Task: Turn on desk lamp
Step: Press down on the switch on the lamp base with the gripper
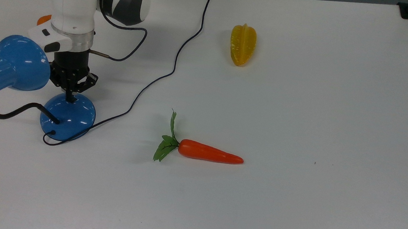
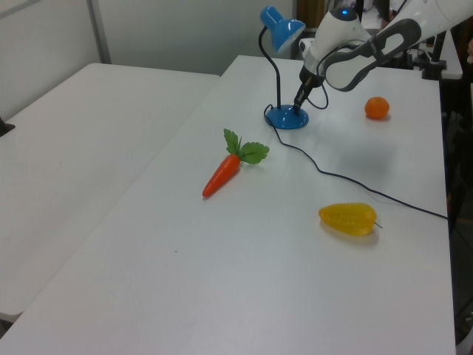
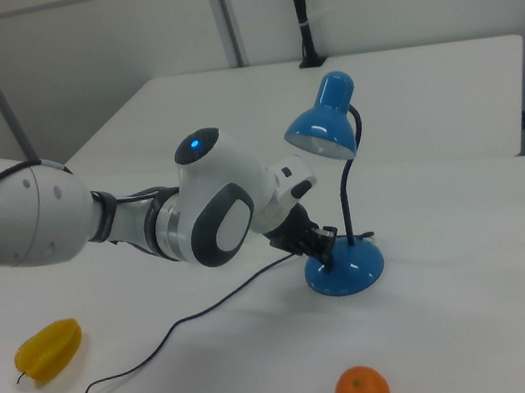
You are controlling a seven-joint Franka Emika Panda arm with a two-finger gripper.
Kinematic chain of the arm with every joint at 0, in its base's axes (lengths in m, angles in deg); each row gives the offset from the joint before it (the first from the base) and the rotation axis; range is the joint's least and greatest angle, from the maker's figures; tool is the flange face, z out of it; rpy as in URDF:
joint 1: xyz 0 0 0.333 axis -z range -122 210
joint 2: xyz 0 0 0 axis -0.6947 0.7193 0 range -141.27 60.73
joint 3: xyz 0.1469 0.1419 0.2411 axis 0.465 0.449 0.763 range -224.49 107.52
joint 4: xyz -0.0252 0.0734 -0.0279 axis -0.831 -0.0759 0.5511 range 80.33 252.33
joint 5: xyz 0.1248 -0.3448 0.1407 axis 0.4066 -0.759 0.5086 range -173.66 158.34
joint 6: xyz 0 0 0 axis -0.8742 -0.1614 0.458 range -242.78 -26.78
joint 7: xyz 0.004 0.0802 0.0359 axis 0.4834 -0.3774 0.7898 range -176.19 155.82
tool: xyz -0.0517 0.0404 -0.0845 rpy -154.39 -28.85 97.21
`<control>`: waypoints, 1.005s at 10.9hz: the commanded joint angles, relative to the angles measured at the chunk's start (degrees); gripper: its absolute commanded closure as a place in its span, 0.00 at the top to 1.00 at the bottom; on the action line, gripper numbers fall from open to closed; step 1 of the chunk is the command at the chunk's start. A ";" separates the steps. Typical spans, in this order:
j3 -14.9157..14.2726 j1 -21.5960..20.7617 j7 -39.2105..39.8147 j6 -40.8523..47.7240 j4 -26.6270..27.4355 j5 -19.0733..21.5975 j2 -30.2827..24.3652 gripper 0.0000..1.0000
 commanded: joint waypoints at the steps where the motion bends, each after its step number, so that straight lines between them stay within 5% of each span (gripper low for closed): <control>1: -0.20 0.03 0.33 -1.77 -0.06 0.02 0.94 0.00; 11: -0.20 0.47 1.12 -2.48 -1.11 -0.77 2.96 0.00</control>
